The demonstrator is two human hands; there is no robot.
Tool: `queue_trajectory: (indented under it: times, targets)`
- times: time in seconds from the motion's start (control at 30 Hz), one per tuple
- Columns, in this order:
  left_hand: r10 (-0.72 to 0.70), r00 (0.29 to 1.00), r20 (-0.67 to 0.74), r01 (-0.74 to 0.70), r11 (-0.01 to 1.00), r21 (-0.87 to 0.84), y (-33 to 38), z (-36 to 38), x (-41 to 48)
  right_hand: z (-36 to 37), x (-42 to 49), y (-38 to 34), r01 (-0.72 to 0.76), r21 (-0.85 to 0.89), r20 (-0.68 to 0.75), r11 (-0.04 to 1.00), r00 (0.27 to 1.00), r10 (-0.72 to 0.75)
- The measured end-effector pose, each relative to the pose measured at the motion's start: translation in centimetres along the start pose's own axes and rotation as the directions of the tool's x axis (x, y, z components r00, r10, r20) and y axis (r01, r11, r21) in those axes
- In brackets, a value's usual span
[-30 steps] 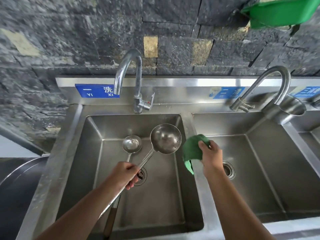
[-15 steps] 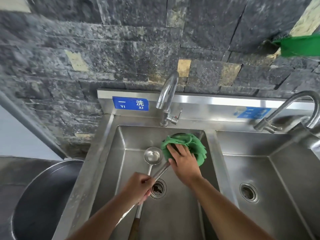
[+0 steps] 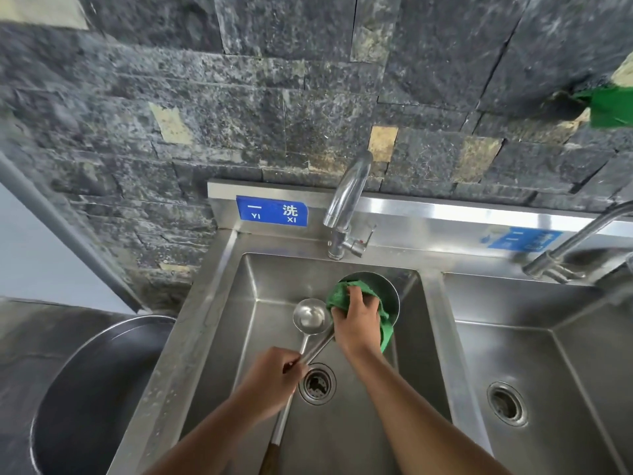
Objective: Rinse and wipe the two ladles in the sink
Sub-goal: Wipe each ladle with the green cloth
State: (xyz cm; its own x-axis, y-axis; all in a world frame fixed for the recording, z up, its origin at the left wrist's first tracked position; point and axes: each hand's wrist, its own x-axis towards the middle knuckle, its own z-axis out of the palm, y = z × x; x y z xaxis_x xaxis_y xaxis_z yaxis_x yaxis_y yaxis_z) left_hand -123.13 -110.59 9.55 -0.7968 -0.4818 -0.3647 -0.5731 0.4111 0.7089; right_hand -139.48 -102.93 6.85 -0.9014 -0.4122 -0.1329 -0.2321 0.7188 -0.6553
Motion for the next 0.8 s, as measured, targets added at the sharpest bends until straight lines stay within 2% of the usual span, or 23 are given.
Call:
queue_trajectory:
  times: [0.07,0.13,0.23,0.3,0.37,0.4,0.47,0.53,0.63,0.7,0.8]
  targets:
    - [-0.028,0.999,0.015,0.029,0.998,-0.06,0.1,0.0,0.3,-0.5,0.6,0.6,0.155,-0.13,-0.02,0.979,0.987,-0.159]
    - [-0.038,0.998,0.041,0.043,0.993,-0.113,0.4,0.0,0.2,-1.6,1.5,1.1,0.321,-0.308,0.013,0.896,0.943,-0.333]
    - [-0.015,1.0,0.025,0.018,0.992,-0.124,0.7,0.5,-0.1,-3.3,3.5,2.2,0.525,-0.537,0.136,0.66,0.826,-0.547]
    - [-0.017,1.0,0.01,0.018,0.992,-0.122,0.7,0.6,0.0,-4.3,4.2,2.5,0.593,-0.626,0.225,0.506,0.759,-0.611]
    - [0.001,1.0,-0.002,-0.001,0.995,-0.097,1.0,0.5,0.4,-5.0,4.8,2.9,0.605,-0.672,0.253,0.428,0.73,-0.634]
    - [0.021,1.0,-0.022,-0.023,0.997,-0.073,1.2,0.5,0.7,-5.2,5.0,2.8,0.584,-0.676,0.231,0.45,0.747,-0.623]
    - [0.053,0.997,-0.061,-0.056,0.997,-0.048,1.7,0.2,1.1,-5.1,4.6,2.4,0.515,-0.61,0.146,0.601,0.82,-0.554]
    - [0.059,0.996,-0.063,-0.064,0.996,-0.069,1.8,0.3,1.5,-4.4,3.5,2.0,0.414,-0.458,0.052,0.787,0.896,-0.441]
    - [0.048,0.996,-0.072,-0.056,0.992,-0.115,2.0,1.4,1.6,-3.4,2.0,1.1,0.217,-0.206,-0.093,0.954,0.966,-0.239]
    - [0.045,0.995,-0.089,-0.055,0.992,-0.117,2.2,2.4,1.6,-2.4,0.8,0.7,0.095,-0.047,-0.213,0.994,0.972,-0.103]
    - [0.054,0.993,-0.106,-0.07,0.986,-0.152,2.5,4.1,2.1,-0.7,-1.0,0.5,0.13,0.168,-0.42,0.977,0.906,-0.048]
